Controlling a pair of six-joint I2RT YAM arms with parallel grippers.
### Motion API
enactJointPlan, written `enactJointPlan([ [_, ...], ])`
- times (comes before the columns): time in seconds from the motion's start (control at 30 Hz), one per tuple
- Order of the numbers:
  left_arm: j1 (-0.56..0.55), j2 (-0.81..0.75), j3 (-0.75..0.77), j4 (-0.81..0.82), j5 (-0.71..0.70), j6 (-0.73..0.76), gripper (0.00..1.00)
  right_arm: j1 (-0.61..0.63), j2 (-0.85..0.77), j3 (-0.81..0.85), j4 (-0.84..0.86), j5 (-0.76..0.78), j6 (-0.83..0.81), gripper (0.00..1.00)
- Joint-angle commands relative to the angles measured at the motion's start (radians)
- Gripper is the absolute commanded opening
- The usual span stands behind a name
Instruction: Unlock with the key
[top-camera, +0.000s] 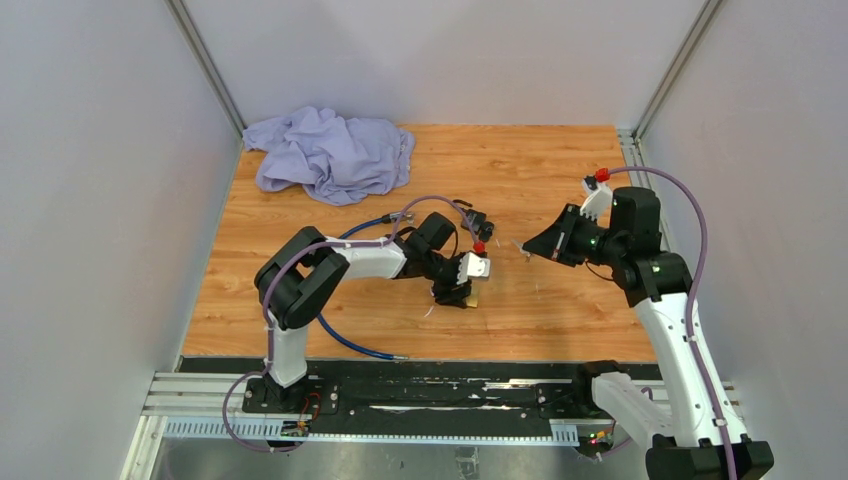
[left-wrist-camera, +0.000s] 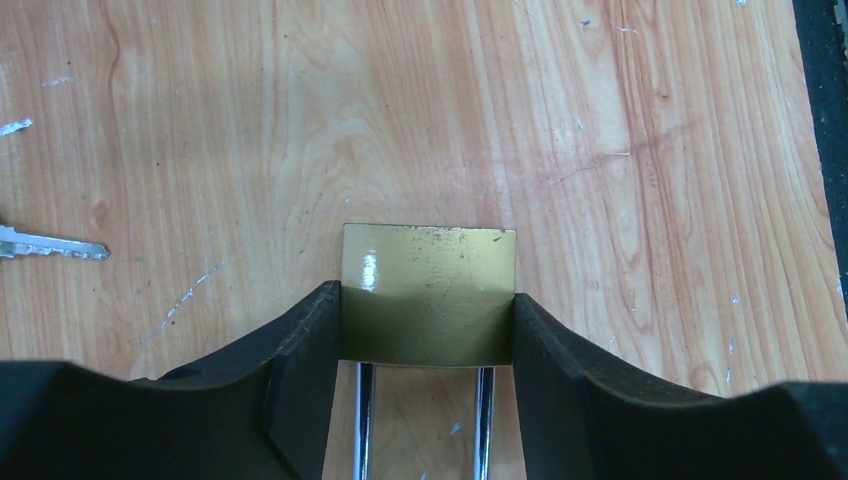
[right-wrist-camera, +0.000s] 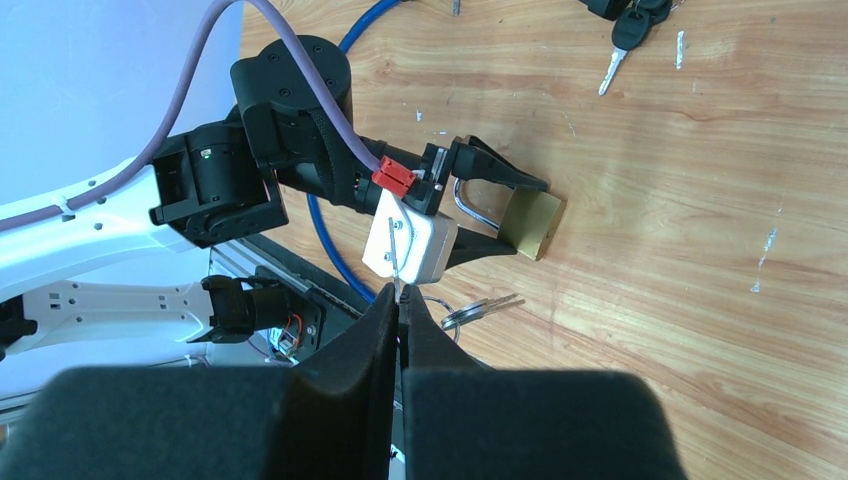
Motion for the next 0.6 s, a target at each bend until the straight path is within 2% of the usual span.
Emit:
enactJointPlan([
  [0.0,-0.009,0.042,-0.011,-0.155,-0.061,0.036,0.3,-0.018,-0.01,0.019,-0.011,0.008,-0.006,0.01],
  [0.1,0.007,-0.033,-0.007,-0.222,-0.034,0.029,0.2,-0.018,-0.009,0.025,-0.009,0.003,-0.003,0.01],
  [0.2,0.044,-0.133,0.024,-0.343,-0.016,0.027,0.02,-0.018,0.0,0.027,0.008,-0.012,0.004,0.01],
  [0.4,0.218,-0.334,0.165,-0.667,0.079,0.061,0.0,0.007,0.026,0.03,0.066,-0.031,0.015,0.01],
  [0.57,0.341,-0.496,0.2,-0.793,0.104,0.102,0.0,0.091,0.07,0.051,0.106,-0.018,0.022,0.01],
])
